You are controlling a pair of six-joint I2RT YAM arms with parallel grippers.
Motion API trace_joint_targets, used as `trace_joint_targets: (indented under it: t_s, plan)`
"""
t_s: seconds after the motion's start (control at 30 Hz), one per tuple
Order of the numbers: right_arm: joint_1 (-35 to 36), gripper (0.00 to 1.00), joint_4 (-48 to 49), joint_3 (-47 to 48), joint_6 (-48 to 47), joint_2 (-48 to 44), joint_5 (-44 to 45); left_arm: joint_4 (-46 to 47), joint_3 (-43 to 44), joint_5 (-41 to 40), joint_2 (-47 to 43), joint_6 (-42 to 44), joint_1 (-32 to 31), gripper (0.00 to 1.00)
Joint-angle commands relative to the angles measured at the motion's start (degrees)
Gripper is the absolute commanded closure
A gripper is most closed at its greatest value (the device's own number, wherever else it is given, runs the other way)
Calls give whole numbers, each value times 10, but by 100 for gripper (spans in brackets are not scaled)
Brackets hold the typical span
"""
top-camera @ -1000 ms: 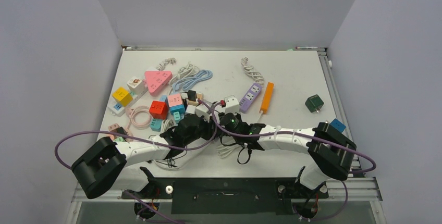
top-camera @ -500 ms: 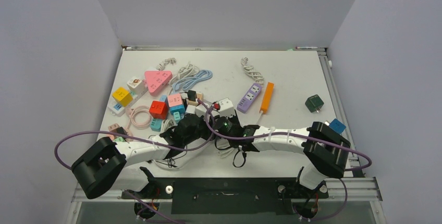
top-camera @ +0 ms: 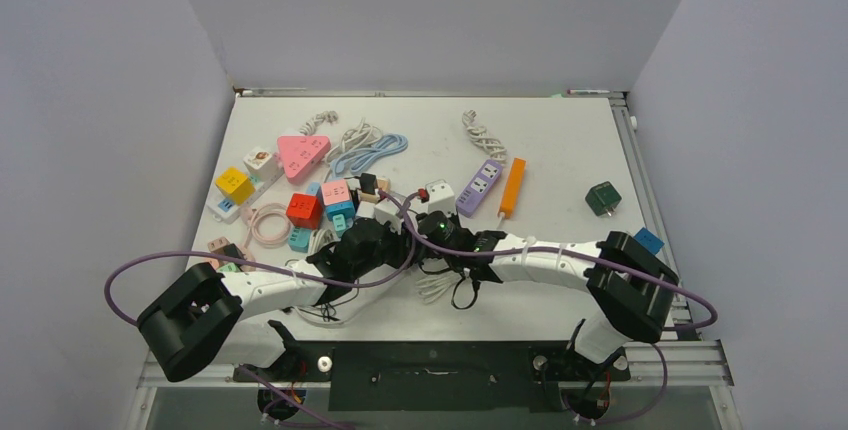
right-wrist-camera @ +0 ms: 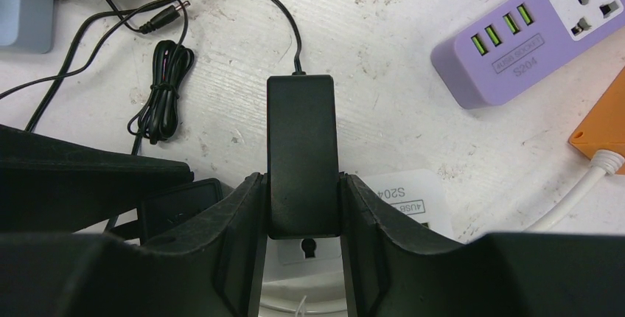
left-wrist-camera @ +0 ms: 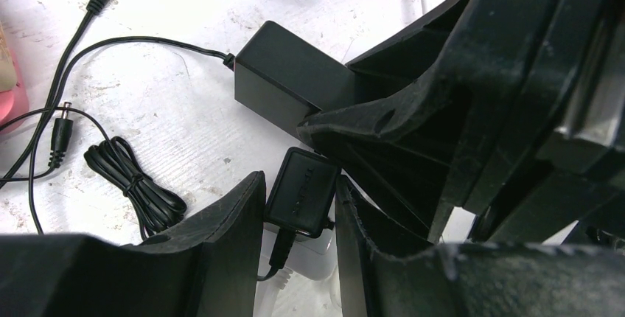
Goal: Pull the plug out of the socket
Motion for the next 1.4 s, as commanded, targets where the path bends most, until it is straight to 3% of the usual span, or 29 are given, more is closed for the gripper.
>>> trace_joint_targets:
  t_s: [0.0,0.37,0.6,0.87,1.03,1.37]
  plan:
    - [2,95,32,-1,18,-27,27,-109,-9,-45,22,7,8,100]
    - [87,95,14,30,-22,-3,150,-112,-3,-40,19,4,8,100]
    - [72,95,16,25,-4,-9,130,-112,-4,-39,21,4,8,100]
    - [-10,95,63,-32,47,-55,21,-116,-4,-45,22,7,8,100]
    - [-14,95,61,-33,47,-58,19,-116,-4,-45,23,6,8,100]
    - [62,95,13,13,5,-28,142,-117,-4,-44,22,4,8,100]
